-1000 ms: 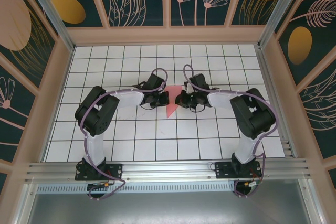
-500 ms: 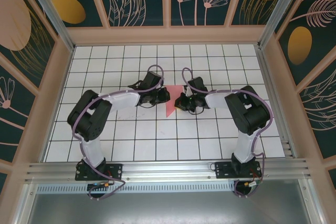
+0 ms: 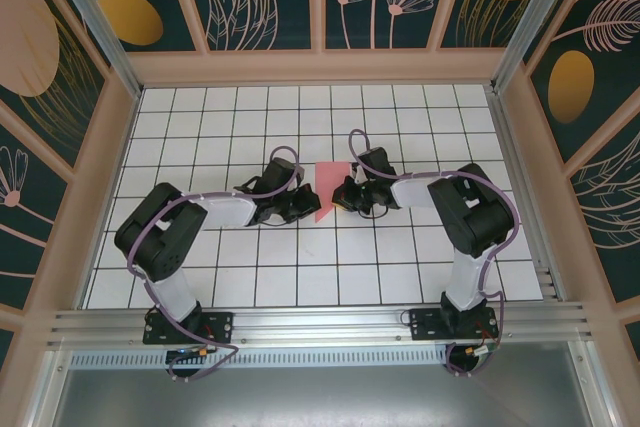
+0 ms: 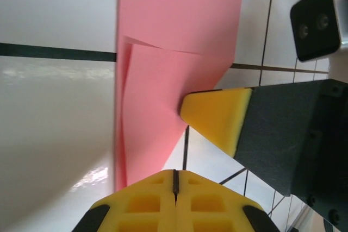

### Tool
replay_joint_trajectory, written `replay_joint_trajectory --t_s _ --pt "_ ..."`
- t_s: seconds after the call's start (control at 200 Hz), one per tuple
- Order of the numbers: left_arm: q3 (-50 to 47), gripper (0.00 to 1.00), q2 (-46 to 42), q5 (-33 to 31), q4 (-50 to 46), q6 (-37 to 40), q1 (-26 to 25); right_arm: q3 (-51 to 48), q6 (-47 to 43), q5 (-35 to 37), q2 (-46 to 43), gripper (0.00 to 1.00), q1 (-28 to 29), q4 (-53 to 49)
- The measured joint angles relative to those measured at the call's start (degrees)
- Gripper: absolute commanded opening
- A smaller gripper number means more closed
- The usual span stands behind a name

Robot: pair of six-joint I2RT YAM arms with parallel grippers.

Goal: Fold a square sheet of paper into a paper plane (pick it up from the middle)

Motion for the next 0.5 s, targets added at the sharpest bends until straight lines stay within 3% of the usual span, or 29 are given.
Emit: replay_joint_trajectory --t_s 0.5 --pt "-0.37 0.0 3.41 -0.44 0.26 -0.61 -0.59 -0.11 -0.09 -0.07 0.0 0.0 0.0 0.48"
